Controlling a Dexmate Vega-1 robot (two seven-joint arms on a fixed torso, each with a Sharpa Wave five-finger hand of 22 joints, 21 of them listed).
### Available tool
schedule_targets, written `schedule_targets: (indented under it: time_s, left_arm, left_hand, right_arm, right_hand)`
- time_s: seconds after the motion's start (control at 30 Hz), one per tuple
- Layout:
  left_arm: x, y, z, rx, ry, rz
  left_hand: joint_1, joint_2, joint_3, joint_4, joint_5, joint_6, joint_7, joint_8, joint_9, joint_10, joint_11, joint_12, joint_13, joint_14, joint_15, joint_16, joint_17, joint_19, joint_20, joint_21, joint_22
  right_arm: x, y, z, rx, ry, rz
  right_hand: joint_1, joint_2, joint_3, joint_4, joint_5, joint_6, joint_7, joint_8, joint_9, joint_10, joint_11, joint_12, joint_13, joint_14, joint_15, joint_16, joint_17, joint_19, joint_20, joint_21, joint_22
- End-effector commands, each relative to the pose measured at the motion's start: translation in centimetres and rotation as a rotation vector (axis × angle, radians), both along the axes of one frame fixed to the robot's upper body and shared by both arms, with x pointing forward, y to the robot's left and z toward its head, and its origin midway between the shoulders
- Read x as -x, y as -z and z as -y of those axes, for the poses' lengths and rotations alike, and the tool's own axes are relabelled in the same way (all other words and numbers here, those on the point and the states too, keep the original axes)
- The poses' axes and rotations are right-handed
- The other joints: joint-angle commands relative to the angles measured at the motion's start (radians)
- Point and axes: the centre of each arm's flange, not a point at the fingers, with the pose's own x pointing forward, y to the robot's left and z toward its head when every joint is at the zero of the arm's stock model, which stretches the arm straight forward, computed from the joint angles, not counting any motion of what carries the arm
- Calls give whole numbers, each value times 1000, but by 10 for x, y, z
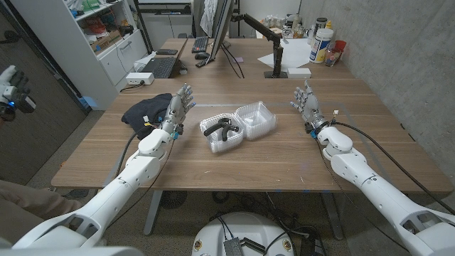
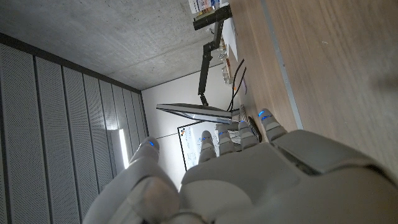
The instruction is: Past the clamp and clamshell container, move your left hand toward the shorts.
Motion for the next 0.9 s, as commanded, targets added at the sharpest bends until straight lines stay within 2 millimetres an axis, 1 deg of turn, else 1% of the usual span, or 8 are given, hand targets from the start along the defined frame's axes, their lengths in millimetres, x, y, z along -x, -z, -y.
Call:
schedule_targets:
  time_s: [0.03,0.17,0.4,0.9]
  left_arm:
    - [9,1,6,10,-2,9]
    - [9,3,6,18,-2,12]
    - [11,4,3,15,-5,14]
    - [21,-2,-4,23,-22,46]
  left_hand:
    - [10,2,7,-2,5,0,-6,3,1,-7,-4,5,5,-2,11,4,4,1,8,2,4]
    - [10,2,7,-3,5,0,-5,3,1,-9,0,3,5,-2,10,5,4,1,8,0,4]
    - [11,3,7,-5,5,2,-5,3,1,-8,-1,4,5,-3,10,5,4,2,8,-2,4]
    - [11,4,8,-8,4,4,-4,2,1,-7,-1,4,5,-8,10,4,4,2,8,-8,4]
  right_arm:
    - [0,0,4,23,-13,-9]
    - [1,1,3,26,-14,-7]
    - [2,-2,5,23,-8,-3]
    - [0,-6,6,24,-9,9]
  right_hand:
    - [-2,-7,5,0,5,-10,-1,6,3,-5,-1,4,1,-11,2,5,3,0,10,3,5]
    - [-1,-6,4,0,5,-11,-2,6,3,-6,-1,3,1,-12,3,4,3,0,12,0,5]
    - [-1,-5,4,-1,5,-11,-3,6,3,-7,0,3,1,-13,3,4,2,1,14,-3,5]
    - [1,-2,2,-2,6,-11,-3,6,2,-7,1,3,1,-14,4,3,2,3,15,-11,6]
